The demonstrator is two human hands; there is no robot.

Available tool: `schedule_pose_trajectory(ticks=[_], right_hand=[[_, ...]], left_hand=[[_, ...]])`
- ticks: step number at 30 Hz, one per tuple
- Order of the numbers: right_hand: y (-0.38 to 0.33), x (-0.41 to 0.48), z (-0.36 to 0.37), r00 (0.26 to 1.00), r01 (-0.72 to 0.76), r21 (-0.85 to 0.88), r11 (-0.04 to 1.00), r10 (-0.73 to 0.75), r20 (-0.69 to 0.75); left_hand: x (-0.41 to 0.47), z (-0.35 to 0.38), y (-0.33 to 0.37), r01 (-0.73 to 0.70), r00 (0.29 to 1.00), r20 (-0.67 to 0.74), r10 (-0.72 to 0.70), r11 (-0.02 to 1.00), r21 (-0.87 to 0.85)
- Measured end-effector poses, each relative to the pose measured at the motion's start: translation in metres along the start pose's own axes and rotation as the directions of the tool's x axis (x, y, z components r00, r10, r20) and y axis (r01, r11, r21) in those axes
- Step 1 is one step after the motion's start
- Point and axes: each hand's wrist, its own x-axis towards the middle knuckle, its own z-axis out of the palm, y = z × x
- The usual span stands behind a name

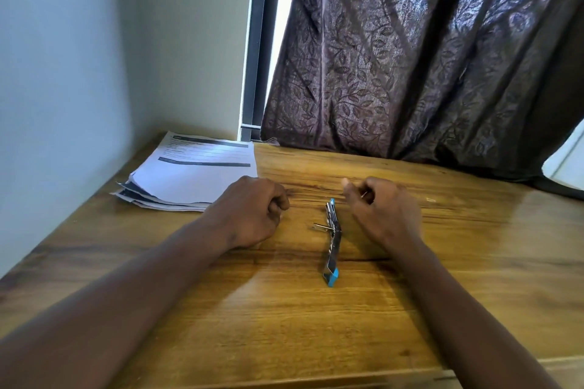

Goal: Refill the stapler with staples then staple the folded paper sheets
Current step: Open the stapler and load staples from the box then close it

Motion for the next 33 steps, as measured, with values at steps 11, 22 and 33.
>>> schedule_pose_trajectory(ticks=[11,22,33], right_hand=[[-0.014,-0.004,0.011,0.96,0.036,0.073,0.997,-0.054,0.276],[-0.029,-0.008,0.01,0.915,-0.336,0.805,0.49,-0.035,0.403],[-0.033,-0.015,0.008,0.826,-0.389,0.843,0.372,-0.264,0.498]], left_hand=[[0.001,0.002,0.003,0.055,0.998,0.005,-0.055,0.997,0.061],[0.004,0.004,0.004,-0.04,0.982,-0.189,0.009,0.987,-0.157],[0.006,0.002,0.005,-0.061,0.961,-0.271,-0.06,0.907,-0.418]])
